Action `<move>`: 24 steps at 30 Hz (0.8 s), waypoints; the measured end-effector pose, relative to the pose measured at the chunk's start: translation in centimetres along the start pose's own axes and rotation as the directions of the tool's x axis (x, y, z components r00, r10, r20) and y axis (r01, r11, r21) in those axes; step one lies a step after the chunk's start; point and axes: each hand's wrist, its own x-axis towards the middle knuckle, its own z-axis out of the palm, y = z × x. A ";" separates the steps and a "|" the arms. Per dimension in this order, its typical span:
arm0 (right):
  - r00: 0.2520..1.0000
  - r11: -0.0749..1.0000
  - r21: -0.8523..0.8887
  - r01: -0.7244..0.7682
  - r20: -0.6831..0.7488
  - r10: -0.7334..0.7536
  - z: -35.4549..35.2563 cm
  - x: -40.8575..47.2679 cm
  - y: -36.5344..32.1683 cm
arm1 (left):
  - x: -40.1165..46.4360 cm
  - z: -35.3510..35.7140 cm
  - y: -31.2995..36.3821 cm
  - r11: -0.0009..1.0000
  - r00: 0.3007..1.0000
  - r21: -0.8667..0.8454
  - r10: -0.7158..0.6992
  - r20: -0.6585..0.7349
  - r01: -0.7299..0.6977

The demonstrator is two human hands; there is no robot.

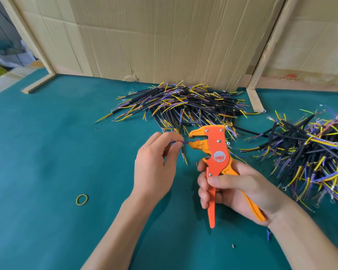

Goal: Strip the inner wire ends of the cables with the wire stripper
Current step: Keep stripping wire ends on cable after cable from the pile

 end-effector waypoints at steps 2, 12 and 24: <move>1.000 0.999 0.036 0.012 -0.009 -0.011 0.1 0.1 0.0 | 0.0 0.0 0.0 1.000 1.000 0.010 -0.004 0.016 0.004; 0.960 0.976 -0.084 0.203 -0.181 -0.215 0.0 0.4 -0.3 | -0.3 0.6 0.4 1.000 0.997 0.004 -0.031 0.065 0.031; 0.979 0.984 -0.106 0.143 -0.132 -0.156 0.0 0.3 -0.5 | -0.6 0.9 0.5 0.998 0.994 0.028 -0.058 0.093 0.056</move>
